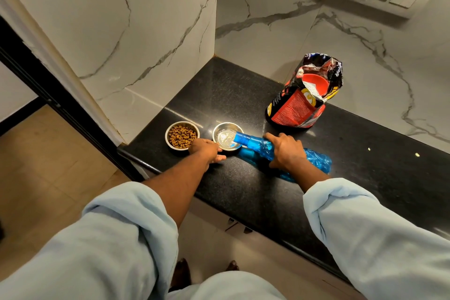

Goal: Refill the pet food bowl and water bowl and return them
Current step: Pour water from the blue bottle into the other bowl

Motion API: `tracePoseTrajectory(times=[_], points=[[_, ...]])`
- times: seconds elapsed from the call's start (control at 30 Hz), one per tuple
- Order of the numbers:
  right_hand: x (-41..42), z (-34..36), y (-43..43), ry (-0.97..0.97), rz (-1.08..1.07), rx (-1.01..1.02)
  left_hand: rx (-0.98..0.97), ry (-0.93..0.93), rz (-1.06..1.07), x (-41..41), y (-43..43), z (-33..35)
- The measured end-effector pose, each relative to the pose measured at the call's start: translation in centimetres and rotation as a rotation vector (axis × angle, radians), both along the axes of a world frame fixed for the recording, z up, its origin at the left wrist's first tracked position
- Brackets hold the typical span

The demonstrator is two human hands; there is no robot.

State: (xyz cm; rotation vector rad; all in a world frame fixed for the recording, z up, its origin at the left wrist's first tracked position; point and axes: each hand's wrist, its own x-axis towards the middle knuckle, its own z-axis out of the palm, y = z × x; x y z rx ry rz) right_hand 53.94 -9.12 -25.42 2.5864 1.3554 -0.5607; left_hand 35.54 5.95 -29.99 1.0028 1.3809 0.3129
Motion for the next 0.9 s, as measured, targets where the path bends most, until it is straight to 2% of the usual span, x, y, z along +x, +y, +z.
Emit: tracePoseTrajectory(times=[0.9], points=[[0.05,-0.07,0.08,-0.038,0.01,-0.006,-0.024,-0.023,0.008,0.04,-0.15,0.54]])
